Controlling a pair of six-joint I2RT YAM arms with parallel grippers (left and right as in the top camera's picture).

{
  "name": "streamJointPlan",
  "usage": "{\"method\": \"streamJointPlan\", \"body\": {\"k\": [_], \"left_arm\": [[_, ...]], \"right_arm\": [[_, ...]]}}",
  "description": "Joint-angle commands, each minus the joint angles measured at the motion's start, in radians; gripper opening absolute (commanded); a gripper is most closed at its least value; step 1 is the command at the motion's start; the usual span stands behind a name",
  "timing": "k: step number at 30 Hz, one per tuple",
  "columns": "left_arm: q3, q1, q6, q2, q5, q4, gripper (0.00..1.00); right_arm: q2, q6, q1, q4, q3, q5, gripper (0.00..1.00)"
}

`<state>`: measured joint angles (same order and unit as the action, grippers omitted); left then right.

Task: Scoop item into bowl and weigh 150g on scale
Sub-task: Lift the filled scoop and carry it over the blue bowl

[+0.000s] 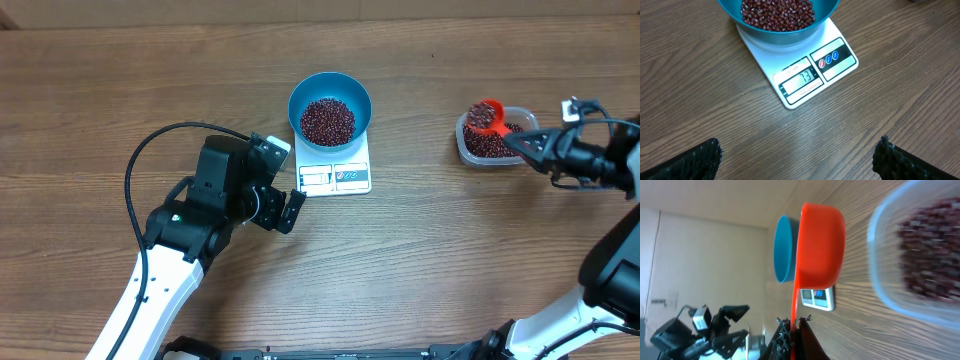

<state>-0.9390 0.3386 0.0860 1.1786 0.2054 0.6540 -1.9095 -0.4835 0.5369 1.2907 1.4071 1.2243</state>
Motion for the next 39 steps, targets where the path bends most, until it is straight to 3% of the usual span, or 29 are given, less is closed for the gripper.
{"method": "streamJointPlan", "body": {"k": [1, 10, 17, 25, 39], "left_arm": [[0.006, -0.005, 0.023, 0.0, -0.003, -0.004, 1.0], [0.006, -0.005, 0.023, 0.0, -0.003, -0.003, 0.99], [0.006, -0.005, 0.023, 0.0, -0.003, -0.004, 1.0], [0.006, -0.005, 0.023, 0.0, -0.003, -0.004, 0.99], [0.006, -0.005, 0.023, 0.0, -0.003, -0.004, 1.0]], "right_arm": [[0.011, -0.014, -0.067, 0.016, 0.071, 0.038, 0.04], [0.011, 0.097, -0.244, -0.034, 0.136, 0.141, 0.04], [0.011, 0.313, -0.393, -0.236, 0.137, 0.132, 0.04], [0.012, 0.607, -0.545, -0.5, 0.137, -0.045, 0.04], [0.012, 0.724, -0.724, -0.621, 0.137, -0.37, 0.04]]}}
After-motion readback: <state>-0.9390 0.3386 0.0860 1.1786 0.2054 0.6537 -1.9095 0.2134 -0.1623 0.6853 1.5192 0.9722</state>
